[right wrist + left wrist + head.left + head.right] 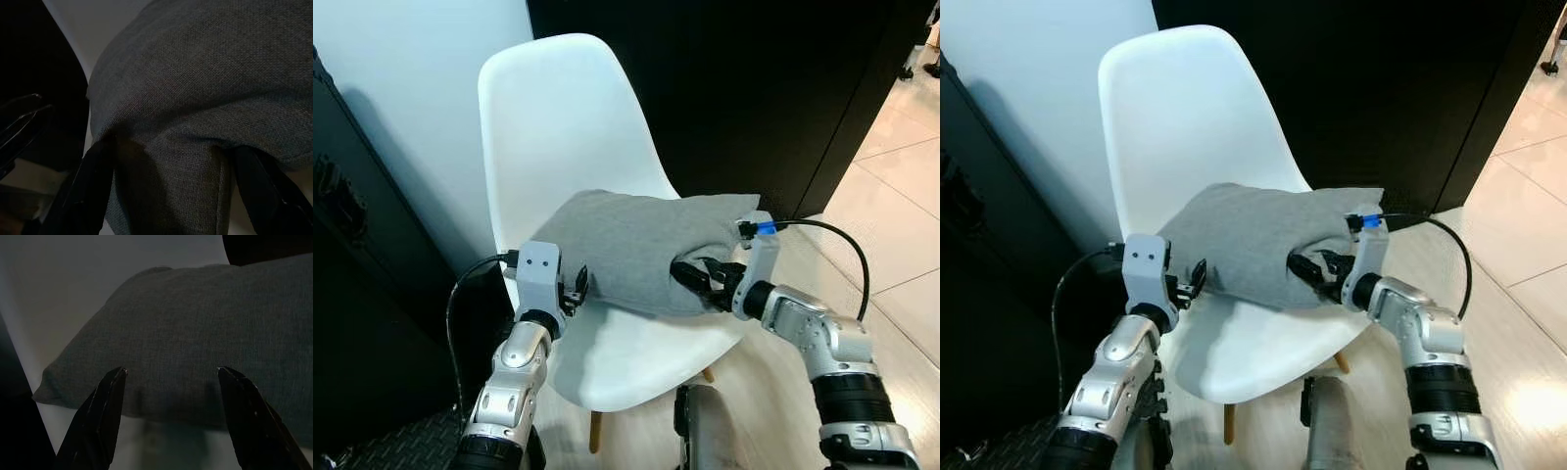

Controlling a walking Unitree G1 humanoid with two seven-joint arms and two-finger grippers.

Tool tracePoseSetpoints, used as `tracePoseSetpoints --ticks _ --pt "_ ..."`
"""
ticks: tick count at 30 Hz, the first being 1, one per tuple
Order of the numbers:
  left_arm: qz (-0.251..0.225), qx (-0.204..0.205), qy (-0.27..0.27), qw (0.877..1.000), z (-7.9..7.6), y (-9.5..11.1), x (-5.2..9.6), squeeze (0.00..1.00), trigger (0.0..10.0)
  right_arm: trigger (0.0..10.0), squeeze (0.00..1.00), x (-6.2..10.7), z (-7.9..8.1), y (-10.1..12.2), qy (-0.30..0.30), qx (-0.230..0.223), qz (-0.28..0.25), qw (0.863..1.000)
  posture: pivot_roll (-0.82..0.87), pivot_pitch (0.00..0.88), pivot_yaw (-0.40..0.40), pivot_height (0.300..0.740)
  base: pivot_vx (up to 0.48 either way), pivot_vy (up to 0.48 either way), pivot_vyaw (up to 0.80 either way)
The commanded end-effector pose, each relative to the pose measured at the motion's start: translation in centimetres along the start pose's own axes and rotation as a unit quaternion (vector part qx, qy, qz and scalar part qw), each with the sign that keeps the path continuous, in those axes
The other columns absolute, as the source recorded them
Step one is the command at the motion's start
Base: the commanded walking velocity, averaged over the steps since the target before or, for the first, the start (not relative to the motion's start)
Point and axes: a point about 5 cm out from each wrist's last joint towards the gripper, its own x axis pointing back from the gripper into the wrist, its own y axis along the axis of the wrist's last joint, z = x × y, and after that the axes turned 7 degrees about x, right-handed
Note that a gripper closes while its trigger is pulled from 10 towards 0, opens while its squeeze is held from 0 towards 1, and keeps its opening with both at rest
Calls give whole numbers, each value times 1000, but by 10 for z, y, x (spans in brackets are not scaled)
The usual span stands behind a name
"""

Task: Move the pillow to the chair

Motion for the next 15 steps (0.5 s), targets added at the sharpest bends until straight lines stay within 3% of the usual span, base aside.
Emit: tracePoseSetpoints --ticks 1,4,5,6,7,15 --pt "8 -2 2 1000 4 -3 0 0 10000 10000 0 1 4 -4 16 5 16 1000 -65 149 38 560 0 0 0" --pt "8 -3 2 1000 4 -2 0 0 10000 10000 0 3 2 -12 9 -9 38 999 -65 148 39 560 0 0 0" --pt "8 -4 2 1000 4 -2 0 0 10000 10000 204 3 2 -15 9 -18 43 999 -65 148 39 560 0 0 0" --pt "8 -4 2 1000 4 -2 0 0 10000 10000 204 3 2 -15 9 -18 43 999 -65 148 39 560 0 0 0" --pt "8 -4 2 1000 4 -2 -1 0 10000 10000 1000 4 6 -21 17 -19 55 998 -64 147 40 560 0 0 0" --pt "6 -5 1 1000 4 -1 -2 0 10000 10000 1000 8 13 -17 46 -2 50 998 -63 142 44 560 0 0 0"
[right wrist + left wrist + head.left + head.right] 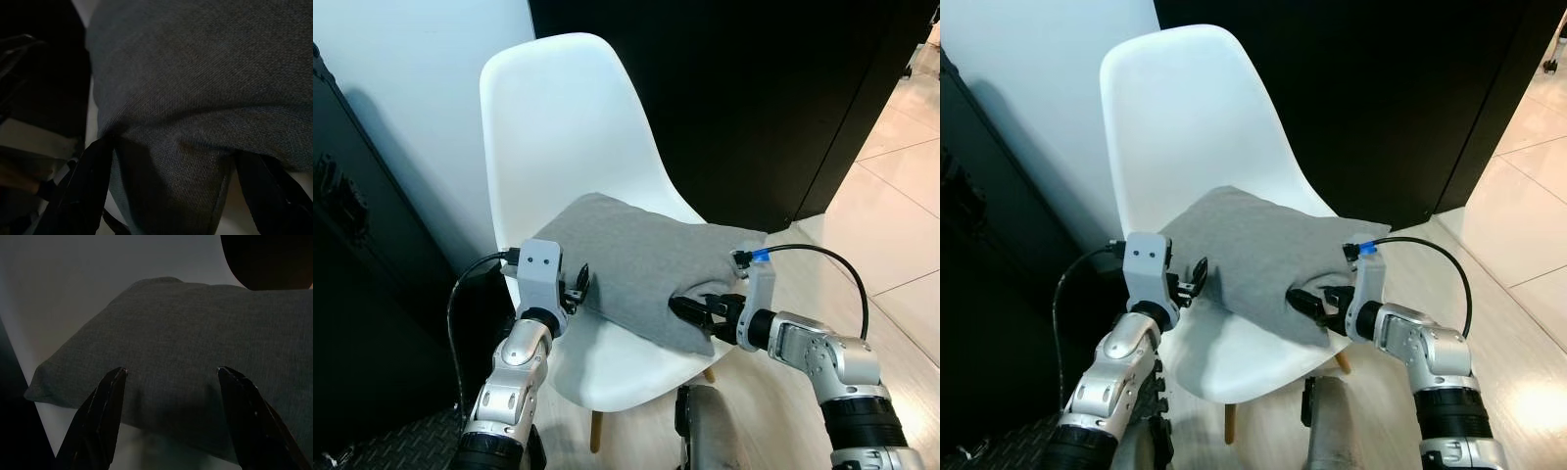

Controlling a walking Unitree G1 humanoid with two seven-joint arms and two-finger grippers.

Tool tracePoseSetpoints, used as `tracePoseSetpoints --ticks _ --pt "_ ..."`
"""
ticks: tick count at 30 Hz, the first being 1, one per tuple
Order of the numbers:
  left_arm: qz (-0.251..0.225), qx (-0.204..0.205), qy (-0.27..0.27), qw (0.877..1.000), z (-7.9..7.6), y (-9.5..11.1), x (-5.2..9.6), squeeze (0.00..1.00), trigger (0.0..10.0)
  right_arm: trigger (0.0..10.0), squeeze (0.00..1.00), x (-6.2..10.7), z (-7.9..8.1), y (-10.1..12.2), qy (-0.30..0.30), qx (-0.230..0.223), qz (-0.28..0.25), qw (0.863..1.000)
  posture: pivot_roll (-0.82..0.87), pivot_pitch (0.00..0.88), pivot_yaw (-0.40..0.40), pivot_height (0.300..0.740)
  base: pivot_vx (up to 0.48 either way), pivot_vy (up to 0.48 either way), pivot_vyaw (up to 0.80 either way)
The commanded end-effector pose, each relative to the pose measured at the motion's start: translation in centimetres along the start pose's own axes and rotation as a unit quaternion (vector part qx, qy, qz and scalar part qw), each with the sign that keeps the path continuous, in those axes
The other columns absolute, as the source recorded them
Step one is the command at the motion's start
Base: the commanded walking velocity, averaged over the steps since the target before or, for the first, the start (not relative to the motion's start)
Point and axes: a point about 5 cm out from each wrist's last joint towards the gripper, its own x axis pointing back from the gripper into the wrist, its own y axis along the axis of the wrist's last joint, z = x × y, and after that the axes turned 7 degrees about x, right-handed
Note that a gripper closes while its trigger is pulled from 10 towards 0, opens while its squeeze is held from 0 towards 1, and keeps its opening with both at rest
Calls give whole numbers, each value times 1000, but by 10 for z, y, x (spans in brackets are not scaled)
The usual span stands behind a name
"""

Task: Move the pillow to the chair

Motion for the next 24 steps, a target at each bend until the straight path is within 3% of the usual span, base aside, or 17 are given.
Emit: tracePoseSetpoints --ticks 1,3,4,5,6,7,14,17,21,24 --pt "9 -5 5 1000 5 -3 0 0 10000 10000 1000 0 6 6 21 6 -13 1000 -63 142 44 560 0 0 0" --pt "10 -5 4 1000 5 -3 0 0 10000 10000 1000 12 2 14 27 47 -27 998 -63 142 43 560 0 0 0" --pt "10 -5 4 1000 5 -3 0 0 10000 10000 1000 12 2 14 27 47 -27 998 -63 142 43 560 0 0 0" --pt "10 -4 4 1000 4 -3 0 0 10000 10000 384 25 9 18 64 93 -30 993 -61 140 41 560 0 0 0" --pt "10 -4 4 1000 4 -3 0 0 10000 10000 384 25 9 18 64 93 -30 993 -61 140 41 560 0 0 0" --pt "10 -4 4 1000 4 -4 0 0 10000 10000 0 35 13 17 86 129 -21 988 -61 139 39 560 0 0 0" --pt "10 -5 4 1000 6 -3 0 0 10000 10000 0 52 10 8 96 187 40 977 -61 138 36 560 0 0 0" --pt "10 -5 4 1000 6 -3 0 0 10000 10000 0 56 15 8 117 191 35 974 -64 134 37 560 0 0 0" --pt "11 -4 2 1000 4 -4 0 0 10000 10000 0 55 27 3 151 194 37 969 -63 130 39 560 0 0 0" --pt "10 -4 1 1000 4 -4 0 0 10000 10000 0 45 18 -11 102 216 90 967 -64 130 40 560 0 0 0"
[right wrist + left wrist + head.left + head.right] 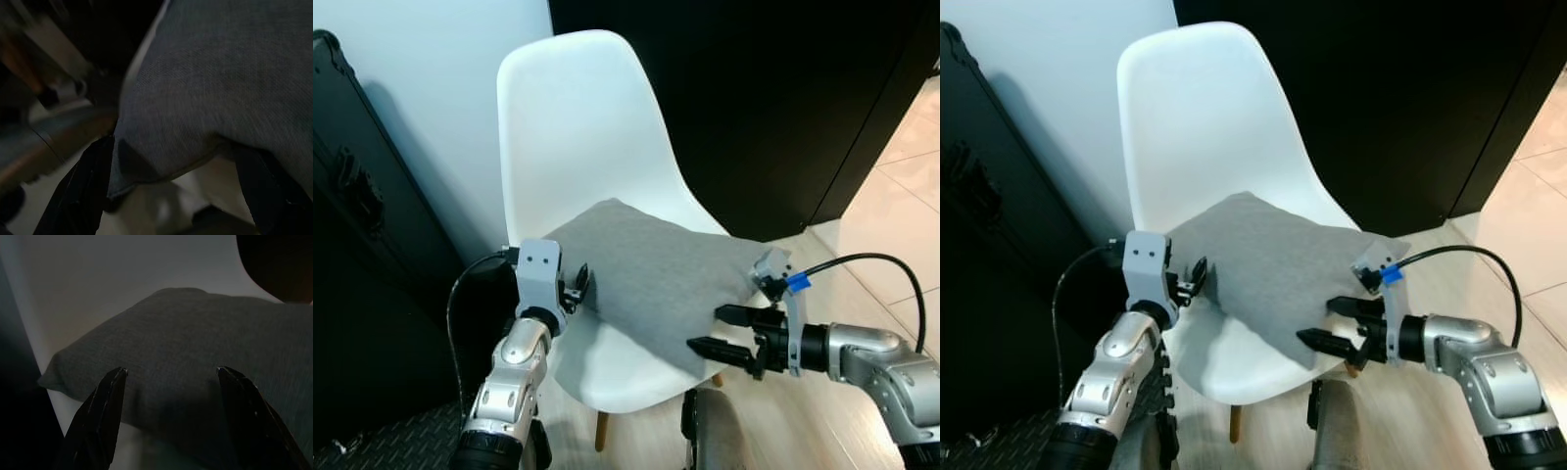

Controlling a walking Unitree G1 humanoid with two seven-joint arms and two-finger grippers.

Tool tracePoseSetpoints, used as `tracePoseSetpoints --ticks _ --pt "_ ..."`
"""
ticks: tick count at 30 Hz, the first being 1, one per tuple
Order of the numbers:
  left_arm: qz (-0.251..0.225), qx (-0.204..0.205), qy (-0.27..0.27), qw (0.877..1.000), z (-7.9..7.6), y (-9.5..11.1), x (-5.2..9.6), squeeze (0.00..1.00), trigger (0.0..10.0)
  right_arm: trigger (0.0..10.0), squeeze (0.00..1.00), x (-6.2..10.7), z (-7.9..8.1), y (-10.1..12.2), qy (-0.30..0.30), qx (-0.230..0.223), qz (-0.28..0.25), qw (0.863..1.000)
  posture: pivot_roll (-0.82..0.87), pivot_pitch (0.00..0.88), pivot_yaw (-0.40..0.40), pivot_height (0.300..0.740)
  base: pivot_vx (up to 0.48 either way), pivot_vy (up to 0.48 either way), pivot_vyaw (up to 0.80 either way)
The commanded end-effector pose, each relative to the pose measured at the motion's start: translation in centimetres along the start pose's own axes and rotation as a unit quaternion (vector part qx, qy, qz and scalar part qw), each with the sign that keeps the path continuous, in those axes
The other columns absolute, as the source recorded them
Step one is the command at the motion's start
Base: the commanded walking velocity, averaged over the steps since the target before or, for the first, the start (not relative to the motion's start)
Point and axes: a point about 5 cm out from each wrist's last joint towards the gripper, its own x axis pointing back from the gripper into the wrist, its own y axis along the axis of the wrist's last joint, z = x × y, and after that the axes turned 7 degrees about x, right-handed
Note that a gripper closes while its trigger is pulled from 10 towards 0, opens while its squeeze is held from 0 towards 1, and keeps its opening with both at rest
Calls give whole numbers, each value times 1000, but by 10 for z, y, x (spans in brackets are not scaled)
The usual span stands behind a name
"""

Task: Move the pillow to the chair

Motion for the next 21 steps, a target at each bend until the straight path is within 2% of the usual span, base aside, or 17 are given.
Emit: tracePoseSetpoints --ticks 1,4,8,11,14,18,19,20,21 --pt "8 -3 4 1000 4 -3 1 0 10000 10000 0 -8 -3 -10 -29 2 32 999 -61 131 37 560 0 0 0" --pt "7 -3 4 1000 4 -3 1 0 10000 10000 0 -9 -3 -18 -37 -14 52 998 -57 132 38 560 0 0 0" --pt "6 -4 7 1000 6 -2 1 0 10000 10000 0 0 -15 -20 -83 -41 59 994 -57 134 39 560 0 0 0" --pt "6 -4 8 1000 7 -2 1 0 10000 10000 0 7 -20 -17 -96 -39 53 993 -62 135 39 560 0 0 0" --pt "8 -4 7 1000 6 -3 1 0 10000 10000 0 4 -27 -13 -124 -20 45 991 -70 134 41 560 0 0 0" --pt "6 -2 4 1000 3 -3 0 0 10000 10000 0 -5 -18 -14 -100 -24 50 993 -65 132 39 560 0 0 0" --pt "5 -1 4 1000 2 -2 -1 0 10000 10000 0 -4 -17 -15 -97 -24 56 993 -63 133 39 560 0 0 0" --pt "4 -1 5 1000 3 -2 0 0 10000 10000 0 14 -22 -19 -110 -15 98 989 -63 132 37 560 0 0 0" --pt "4 -1 5 1000 3 -2 0 0 10000 10000 0 14 -22 -19 -110 -15 98 989 -63 132 37 560 0 0 0"
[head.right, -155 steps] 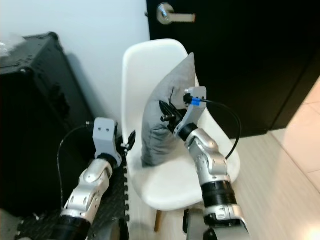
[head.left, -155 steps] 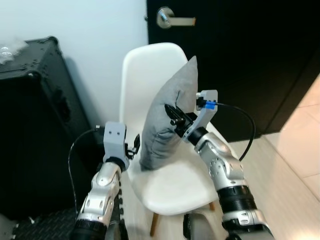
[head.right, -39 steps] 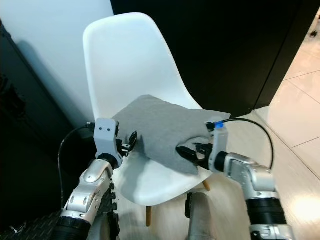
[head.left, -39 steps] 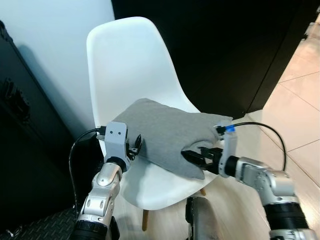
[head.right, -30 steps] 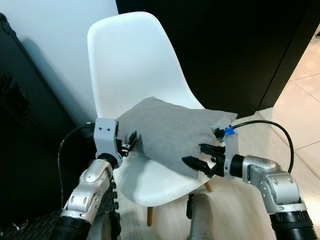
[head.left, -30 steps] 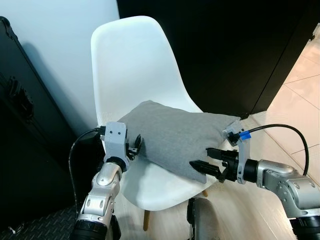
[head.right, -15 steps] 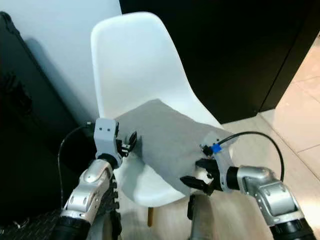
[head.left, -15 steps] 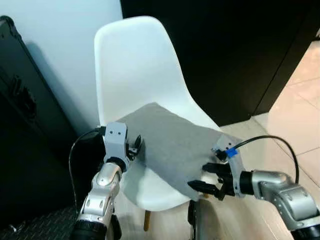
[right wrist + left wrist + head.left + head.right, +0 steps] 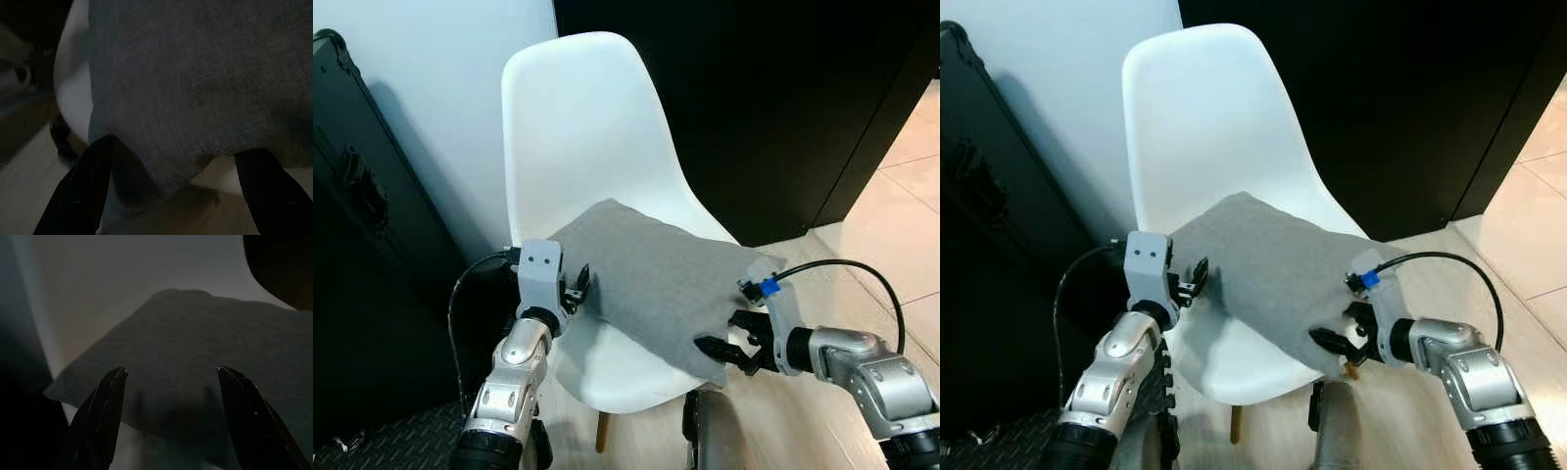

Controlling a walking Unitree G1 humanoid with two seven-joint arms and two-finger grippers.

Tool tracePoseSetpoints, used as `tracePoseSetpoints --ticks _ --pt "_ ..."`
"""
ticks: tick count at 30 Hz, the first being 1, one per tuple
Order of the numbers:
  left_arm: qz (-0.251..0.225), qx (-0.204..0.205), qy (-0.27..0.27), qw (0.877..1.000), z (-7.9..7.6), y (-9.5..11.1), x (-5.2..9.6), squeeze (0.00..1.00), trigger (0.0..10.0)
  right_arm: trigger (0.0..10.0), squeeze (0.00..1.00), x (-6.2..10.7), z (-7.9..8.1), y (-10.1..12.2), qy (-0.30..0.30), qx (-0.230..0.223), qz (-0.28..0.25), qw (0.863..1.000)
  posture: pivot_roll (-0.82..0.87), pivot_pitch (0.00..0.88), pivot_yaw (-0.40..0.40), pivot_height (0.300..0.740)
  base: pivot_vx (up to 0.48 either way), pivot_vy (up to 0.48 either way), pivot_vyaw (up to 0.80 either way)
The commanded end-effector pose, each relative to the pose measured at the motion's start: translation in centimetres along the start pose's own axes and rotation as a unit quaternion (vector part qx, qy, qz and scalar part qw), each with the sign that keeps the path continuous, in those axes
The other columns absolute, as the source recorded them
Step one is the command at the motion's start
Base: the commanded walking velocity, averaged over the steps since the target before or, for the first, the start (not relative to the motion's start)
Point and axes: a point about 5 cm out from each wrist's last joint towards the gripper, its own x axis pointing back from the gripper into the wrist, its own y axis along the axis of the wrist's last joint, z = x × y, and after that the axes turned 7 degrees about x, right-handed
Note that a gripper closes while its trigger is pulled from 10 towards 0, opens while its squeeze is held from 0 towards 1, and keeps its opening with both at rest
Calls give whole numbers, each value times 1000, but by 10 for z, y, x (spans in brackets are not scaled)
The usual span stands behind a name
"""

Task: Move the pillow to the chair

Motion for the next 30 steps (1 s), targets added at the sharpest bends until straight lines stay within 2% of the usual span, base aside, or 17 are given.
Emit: tracePoseSetpoints --ticks 1,5,7,12,14,15,16,17,18,19,21,22,24,26,27,28,30 --pt "8 -1 8 1000 5 -5 2 0 10000 10000 0 9 -3 -2 -10 14 27 1000 -64 132 36 560 0 0 0" --pt "10 -3 10 1000 7 -6 4 0 10000 10000 0 33 -23 -3 -70 8 59 996 -67 133 32 560 0 0 0" --pt "9 -3 11 1000 7 -6 4 0 10000 10000 0 38 -27 -1 -89 6 61 994 -67 133 32 560 0 0 0" --pt "9 -1 11 1000 5 -6 4 0 10000 10000 0 47 -31 12 -100 -19 10 995 -66 135 30 560 0 0 0" --pt "9 -1 10 1000 5 -6 4 0 10000 10000 0 53 -38 30 -119 -27 -59 991 -65 136 29 560 0 0 0" --pt "9 -1 10 1000 5 -6 4 0 10000 10000 0 53 -38 30 -119 -27 -59 991 -65 136 29 560 0 0 0" --pt "9 0 11 1000 6 -6 4 0 10000 10000 0 58 -45 49 -140 -28 -142 979 -71 136 31 560 0 0 0" --pt "9 0 11 1000 7 -6 4 0 10000 10000 0 66 -53 71 -165 -60 -263 949 -74 136 33 560 0 0 0" --pt "9 1 12 1000 7 -6 4 0 10000 10000 0 68 -55 75 -168 -83 -299 936 -75 136 33 560 0 0 0" --pt "9 1 12 1000 8 -6 4 0 10000 10000 0 68 -55 77 -167 -98 -314 929 -75 136 33 560 0 0 0" --pt "8 1 12 1000 7 -5 4 0 10000 10000 0 62 -51 76 -162 -110 -330 923 -74 135 33 560 0 0 0" --pt "7 2 11 1000 7 -4 2 0 10000 10000 0 45 -39 71 -141 -130 -334 923 -73 135 37 560 0 0 0" --pt "6 2 11 1000 7 -3 2 0 10000 10000 0 35 -32 67 -127 -136 -331 925 -73 135 37 560 0 0 0" --pt "6 1 12 1000 8 -4 3 0 10000 10000 0 11 -10 60 -74 -176 -361 913 -72 134 43 575 0 0 0" --pt "6 1 12 1000 8 -4 3 0 10000 10000 0 11 -10 60 -74 -176 -361 913 -72 134 43 575 0 0 0" --pt "7 1 13 1000 8 -5 5 0 10000 10000 0 -3 1 56 -65 -201 -375 903 -70 133 44 585 0 0 0" --pt "7 1 14 1000 9 -5 6 0 10000 10000 0 -8 4 55 -67 -212 -379 898 -67 133 45 590 0 0 0"
